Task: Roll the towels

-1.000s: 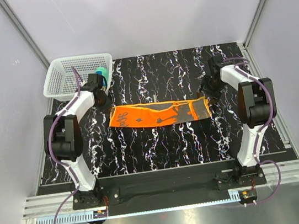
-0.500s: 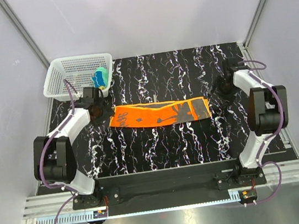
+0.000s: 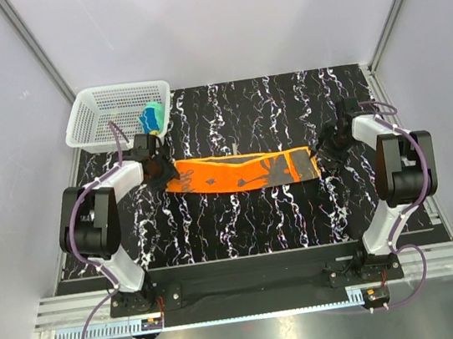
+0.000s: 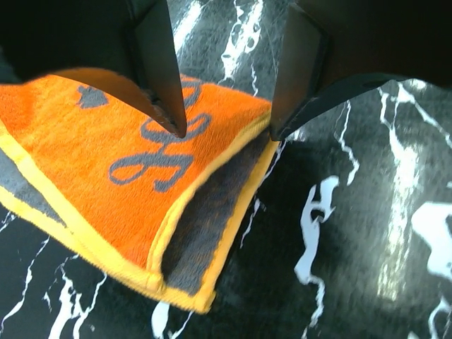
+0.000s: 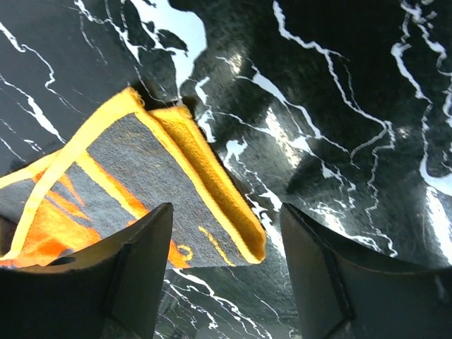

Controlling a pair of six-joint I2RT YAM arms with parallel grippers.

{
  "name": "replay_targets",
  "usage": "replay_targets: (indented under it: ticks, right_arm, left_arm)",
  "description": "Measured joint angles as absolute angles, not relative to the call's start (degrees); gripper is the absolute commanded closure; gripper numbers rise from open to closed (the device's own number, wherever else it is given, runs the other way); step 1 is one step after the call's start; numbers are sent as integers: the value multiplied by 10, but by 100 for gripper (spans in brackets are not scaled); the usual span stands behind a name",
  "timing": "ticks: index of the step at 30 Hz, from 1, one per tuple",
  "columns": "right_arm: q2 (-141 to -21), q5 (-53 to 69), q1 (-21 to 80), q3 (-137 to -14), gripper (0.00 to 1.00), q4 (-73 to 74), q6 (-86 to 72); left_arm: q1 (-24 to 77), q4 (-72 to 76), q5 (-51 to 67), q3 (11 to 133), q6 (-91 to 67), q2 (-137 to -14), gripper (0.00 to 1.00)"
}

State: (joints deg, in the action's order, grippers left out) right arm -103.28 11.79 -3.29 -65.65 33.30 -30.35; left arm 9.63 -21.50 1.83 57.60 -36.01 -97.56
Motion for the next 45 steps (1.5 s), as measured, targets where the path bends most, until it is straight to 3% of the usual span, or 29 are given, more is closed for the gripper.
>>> replay_targets:
  ticks: [3,6,8,9,14,23,42,45]
  right_arm:
    - [-1039,127,-32,-656,35,322,-302]
    - [-1047,135,-32,-654,46,312,-300]
    - [-1049,143,-32,-649,56,304,-300]
    - [-1049,146,-32,-646,58,300,-300]
    - [-1050,165,-32,-631,67,282,-303]
    - [-1050,187,-32,-608,100,253,-307]
    - [-991,156,-30,-542,100,238,-333]
    - [-981,152,-30,-533,100,239,-335]
  left_arm:
    - [96,-212,18,595,-355,-996,54]
    - [96,-208,18,604,-350,-1008,75]
    - [96,-209,18,604,-348,-1009,96]
    - [96,-208,18,604,-346,-1009,100]
    - [96,-213,1,604,-350,-1009,100]
    - [96,-228,-39,591,-381,-986,100]
    - [90,-255,-79,575,-439,-951,100]
    - [90,-244,-74,571,-434,-951,92]
